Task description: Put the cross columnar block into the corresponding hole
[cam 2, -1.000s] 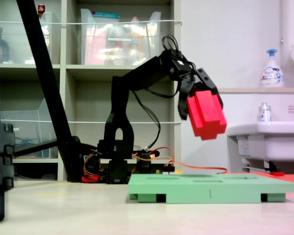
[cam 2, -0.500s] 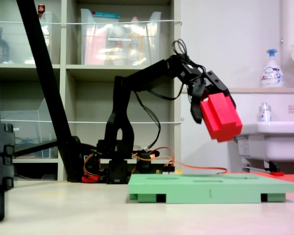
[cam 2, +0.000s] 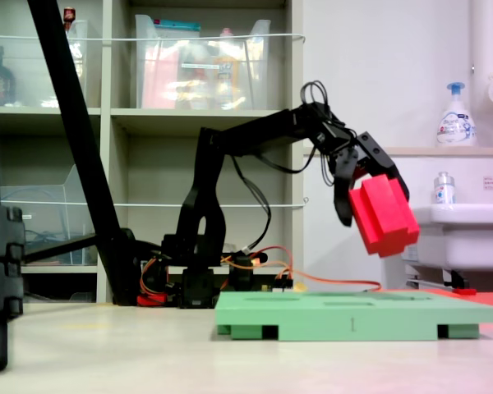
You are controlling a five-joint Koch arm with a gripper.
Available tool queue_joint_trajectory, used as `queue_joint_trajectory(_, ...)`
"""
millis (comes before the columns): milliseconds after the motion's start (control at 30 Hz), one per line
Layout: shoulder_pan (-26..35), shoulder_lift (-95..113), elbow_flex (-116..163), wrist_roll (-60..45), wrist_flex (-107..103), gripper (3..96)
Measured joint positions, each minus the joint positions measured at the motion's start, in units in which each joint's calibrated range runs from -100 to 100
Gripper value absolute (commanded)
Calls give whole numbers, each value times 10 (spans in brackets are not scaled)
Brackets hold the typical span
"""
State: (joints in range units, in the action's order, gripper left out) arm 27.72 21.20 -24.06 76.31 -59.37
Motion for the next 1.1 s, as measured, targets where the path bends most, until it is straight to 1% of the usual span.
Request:
queue_joint_trajectory(267, -6, -27, 0, 21, 0, 430)
queue_joint_trajectory(1100, -18, -112, 0, 21, 35, 430)
